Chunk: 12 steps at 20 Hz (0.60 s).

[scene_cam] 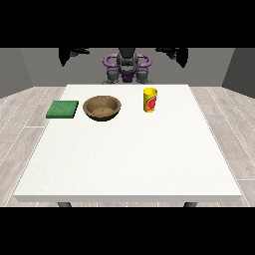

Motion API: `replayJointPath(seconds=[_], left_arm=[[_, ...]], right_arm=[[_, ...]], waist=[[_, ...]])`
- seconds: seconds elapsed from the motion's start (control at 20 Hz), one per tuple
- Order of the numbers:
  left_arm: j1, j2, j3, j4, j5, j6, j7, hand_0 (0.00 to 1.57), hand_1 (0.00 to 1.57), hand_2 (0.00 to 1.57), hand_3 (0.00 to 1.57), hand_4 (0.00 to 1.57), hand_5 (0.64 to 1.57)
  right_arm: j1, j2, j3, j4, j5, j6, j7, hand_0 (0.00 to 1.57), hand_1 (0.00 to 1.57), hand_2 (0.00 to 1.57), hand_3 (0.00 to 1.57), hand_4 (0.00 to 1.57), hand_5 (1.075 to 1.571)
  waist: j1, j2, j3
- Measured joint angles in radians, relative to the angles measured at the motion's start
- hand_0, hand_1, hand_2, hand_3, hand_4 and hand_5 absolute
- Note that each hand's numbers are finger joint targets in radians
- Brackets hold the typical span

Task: Pick the cup and pour the ball into the bowl, then pick the bowl and place it on the pad

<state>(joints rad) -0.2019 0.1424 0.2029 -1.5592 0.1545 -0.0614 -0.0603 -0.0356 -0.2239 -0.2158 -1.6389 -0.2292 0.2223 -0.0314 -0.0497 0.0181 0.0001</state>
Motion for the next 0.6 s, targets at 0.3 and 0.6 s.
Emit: replayJointPath(seconds=[0.3, 0.6], left_arm=[[-0.004, -0.040, -0.006, 0.139, -0.055, 0.015, -0.217, 0.00, 0.00, 0.00, 0.00, 0.00, 1.518], [-0.059, -0.099, -0.023, 0.329, -0.116, 0.085, -0.419, 0.00, 0.00, 0.00, 0.00, 0.00, 1.528]], right_arm=[[-0.032, 0.004, -0.009, 0.054, 0.020, 0.016, -0.090, 0.00, 0.00, 0.00, 0.00, 0.00, 1.571], [-0.083, 0.002, -0.005, 0.070, 0.034, 0.023, -0.129, 0.00, 0.00, 0.00, 0.00, 0.00, 1.570]], waist=[[-0.016, 0.094, -0.0004], [-0.056, 0.170, -0.0006]])
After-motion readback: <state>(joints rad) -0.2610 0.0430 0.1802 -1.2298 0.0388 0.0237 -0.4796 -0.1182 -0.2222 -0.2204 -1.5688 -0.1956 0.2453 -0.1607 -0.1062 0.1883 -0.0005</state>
